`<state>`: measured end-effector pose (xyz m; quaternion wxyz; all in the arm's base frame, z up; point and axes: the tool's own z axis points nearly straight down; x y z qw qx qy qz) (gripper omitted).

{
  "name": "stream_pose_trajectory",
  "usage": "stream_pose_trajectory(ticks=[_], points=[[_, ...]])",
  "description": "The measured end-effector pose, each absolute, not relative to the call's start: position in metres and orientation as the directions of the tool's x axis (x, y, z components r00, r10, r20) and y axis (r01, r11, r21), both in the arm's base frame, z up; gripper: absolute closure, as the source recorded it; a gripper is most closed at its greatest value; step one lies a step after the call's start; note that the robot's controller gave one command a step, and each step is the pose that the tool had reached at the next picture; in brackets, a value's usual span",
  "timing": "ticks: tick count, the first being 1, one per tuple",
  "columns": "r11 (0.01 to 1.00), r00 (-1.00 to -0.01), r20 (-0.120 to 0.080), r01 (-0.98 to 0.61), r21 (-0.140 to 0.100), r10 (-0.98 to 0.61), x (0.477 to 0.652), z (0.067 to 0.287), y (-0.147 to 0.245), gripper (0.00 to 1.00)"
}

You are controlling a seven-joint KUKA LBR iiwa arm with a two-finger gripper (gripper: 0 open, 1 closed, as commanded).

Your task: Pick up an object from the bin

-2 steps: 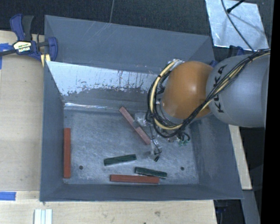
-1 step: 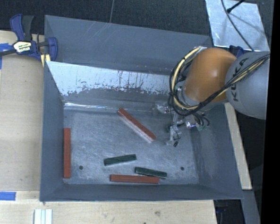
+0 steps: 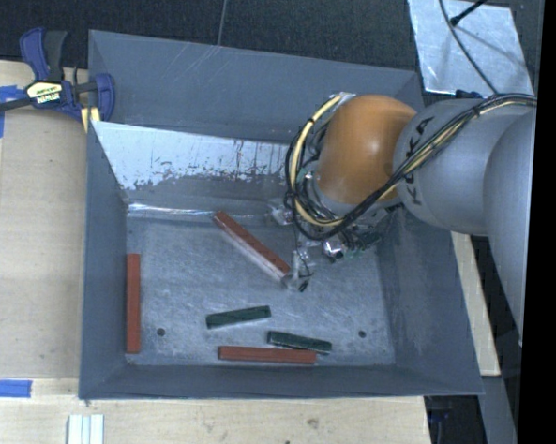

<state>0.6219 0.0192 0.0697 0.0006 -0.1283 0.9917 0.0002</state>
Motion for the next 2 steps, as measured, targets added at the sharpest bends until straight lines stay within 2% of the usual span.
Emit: stream_pose_trajectory(ticks=[1, 2], points=[[0.969, -0.969, -0.004, -0.249, 0.000, -0.249, 0.6227, 0.0711, 0.0157, 1.00], [0.969, -0.969, -0.002, -0.248, 0.000, -0.248, 0.6223, 0.0706, 0.0155, 0.00]])
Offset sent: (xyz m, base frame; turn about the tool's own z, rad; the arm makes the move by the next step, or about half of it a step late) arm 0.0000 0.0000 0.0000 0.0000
